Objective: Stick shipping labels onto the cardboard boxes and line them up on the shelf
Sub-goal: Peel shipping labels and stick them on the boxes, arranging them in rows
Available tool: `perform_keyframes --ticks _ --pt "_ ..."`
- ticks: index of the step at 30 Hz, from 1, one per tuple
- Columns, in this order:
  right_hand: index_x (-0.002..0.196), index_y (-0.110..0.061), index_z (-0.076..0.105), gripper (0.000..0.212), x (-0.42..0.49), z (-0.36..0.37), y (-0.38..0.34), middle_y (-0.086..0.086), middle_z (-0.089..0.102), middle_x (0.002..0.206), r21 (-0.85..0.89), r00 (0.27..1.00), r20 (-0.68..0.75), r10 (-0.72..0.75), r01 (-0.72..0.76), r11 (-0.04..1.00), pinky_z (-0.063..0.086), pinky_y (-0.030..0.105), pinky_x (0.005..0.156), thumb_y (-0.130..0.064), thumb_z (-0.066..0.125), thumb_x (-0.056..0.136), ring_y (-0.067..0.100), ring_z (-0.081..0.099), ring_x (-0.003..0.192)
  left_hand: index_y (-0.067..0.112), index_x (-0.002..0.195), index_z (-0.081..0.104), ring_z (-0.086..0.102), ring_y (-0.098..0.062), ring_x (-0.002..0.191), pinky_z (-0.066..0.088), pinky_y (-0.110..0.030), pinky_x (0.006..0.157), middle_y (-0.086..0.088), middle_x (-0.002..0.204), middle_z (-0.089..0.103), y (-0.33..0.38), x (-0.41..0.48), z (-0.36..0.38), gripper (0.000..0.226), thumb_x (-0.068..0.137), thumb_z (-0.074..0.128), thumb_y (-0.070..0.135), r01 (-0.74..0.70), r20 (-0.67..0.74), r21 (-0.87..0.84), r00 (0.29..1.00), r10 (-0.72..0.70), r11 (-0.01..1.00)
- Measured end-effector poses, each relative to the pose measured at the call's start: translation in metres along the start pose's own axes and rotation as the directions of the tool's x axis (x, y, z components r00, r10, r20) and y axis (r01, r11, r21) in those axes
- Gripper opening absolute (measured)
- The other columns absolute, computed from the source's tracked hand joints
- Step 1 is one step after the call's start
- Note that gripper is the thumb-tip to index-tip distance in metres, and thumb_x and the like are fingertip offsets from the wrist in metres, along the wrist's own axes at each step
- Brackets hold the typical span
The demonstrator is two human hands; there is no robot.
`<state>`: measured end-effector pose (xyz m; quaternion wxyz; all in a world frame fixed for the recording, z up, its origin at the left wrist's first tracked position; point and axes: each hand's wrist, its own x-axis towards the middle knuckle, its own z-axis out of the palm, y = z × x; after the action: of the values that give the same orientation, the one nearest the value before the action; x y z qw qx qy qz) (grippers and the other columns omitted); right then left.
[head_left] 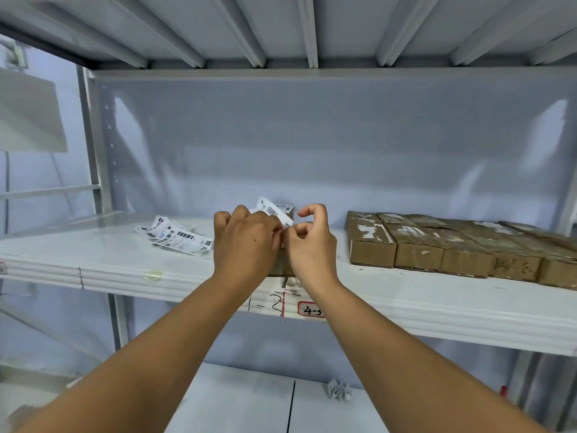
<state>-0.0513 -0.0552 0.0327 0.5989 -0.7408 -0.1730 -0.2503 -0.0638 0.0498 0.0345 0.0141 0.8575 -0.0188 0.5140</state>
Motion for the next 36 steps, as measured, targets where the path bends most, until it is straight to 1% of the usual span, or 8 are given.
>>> perform_keyframes --ticks 6,10,13,18,25,29,32,36 --pt "0.104 -0.032 0.04 0.028 0.001 -0.003 0.002 -0.002 0.067 0.082 -0.05 0.996 0.075 -0.048 0.052 0.997 0.04 0.018 0.061 -0.008 0.051 0.093 0.016 0.06 0.079 0.025 0.081 0.07 0.052 -0.019 0.093 0.015 -0.035 0.074 0.007 0.086 0.069 0.005 0.0 -0.002 0.02 0.09 0.054 0.032 0.117 0.062 -0.044 0.991 -0.114 0.992" --pt "0.12 -0.029 0.042 0.037 0.0 -0.004 0.004 0.001 0.068 0.089 -0.076 0.994 0.089 -0.063 0.07 0.995 0.041 0.023 0.07 -0.004 0.046 0.093 0.018 0.061 0.086 0.03 0.09 0.069 0.048 -0.015 0.101 0.014 -0.034 0.078 0.009 0.096 0.068 0.006 -0.001 0.0 0.02 0.092 0.049 0.035 0.155 0.071 -0.069 0.986 -0.15 0.986" --pt "0.129 -0.032 0.04 0.047 0.0 -0.003 0.003 -0.003 0.068 0.088 -0.053 0.997 0.069 -0.027 0.03 0.998 0.042 0.023 0.072 -0.003 0.043 0.091 0.017 0.061 0.088 0.028 0.086 0.069 0.051 -0.017 0.097 0.015 -0.035 0.078 0.008 0.09 0.069 0.005 -0.001 0.0 0.018 0.09 0.052 0.031 0.146 0.066 -0.069 0.988 -0.142 0.987" --pt "0.133 -0.034 0.037 0.052 0.001 -0.003 0.002 -0.009 0.064 0.074 -0.013 0.999 0.041 0.026 -0.026 1.0 0.041 0.017 0.061 -0.009 0.049 0.089 0.012 0.058 0.075 0.022 0.067 0.068 0.056 -0.022 0.079 0.015 -0.035 0.071 0.004 0.071 0.068 0.004 -0.004 0.003 0.015 0.081 0.063 0.021 0.042 0.03 -0.002 0.999 -0.042 0.999" --pt "0.121 -0.036 0.042 0.044 0.001 0.0 0.004 -0.003 0.066 0.08 0.074 0.987 -0.006 0.163 -0.162 0.984 0.038 0.021 0.054 -0.012 0.053 0.085 0.009 0.056 0.066 0.021 0.059 0.067 0.057 -0.024 0.07 0.016 -0.033 0.067 0.004 0.07 0.065 0.003 -0.004 0.004 0.015 0.072 0.06 0.019 -0.053 -0.013 0.041 0.998 0.054 0.998" --pt "0.1 -0.037 0.047 0.033 0.004 0.006 0.009 0.004 0.072 0.091 0.214 0.959 -0.028 0.281 -0.269 0.939 0.054 0.032 0.067 -0.015 0.056 0.078 0.016 0.062 0.068 0.021 0.056 0.063 0.058 -0.024 0.067 0.019 -0.034 0.07 0.006 0.075 0.065 0.004 -0.006 -0.003 0.031 0.074 0.039 0.021 -0.136 -0.074 0.116 0.987 0.145 0.984" --pt "0.091 -0.028 0.055 0.025 0.007 0.007 0.014 0.01 0.073 0.09 0.423 0.927 0.037 0.373 -0.352 0.835 0.057 0.042 0.082 -0.014 0.059 0.071 0.023 0.07 0.076 0.022 0.058 0.065 0.058 -0.023 0.067 0.019 -0.034 0.069 0.006 0.073 0.065 0.005 -0.006 -0.002 0.025 0.074 0.045 0.023 -0.112 -0.071 0.097 0.99 0.119 0.989" --pt "0.084 -0.009 0.054 0.012 0.006 0.001 0.01 0.016 0.069 0.083 0.543 0.93 0.132 0.344 -0.358 0.759 0.056 0.034 0.075 0.003 0.056 0.084 0.021 0.065 0.066 0.02 0.062 0.063 0.057 -0.022 0.066 0.019 -0.032 0.067 0.005 0.067 0.061 0.003 -0.004 0.003 0.013 0.073 0.055 0.02 -0.053 -0.074 0.009 0.996 0.054 0.999"
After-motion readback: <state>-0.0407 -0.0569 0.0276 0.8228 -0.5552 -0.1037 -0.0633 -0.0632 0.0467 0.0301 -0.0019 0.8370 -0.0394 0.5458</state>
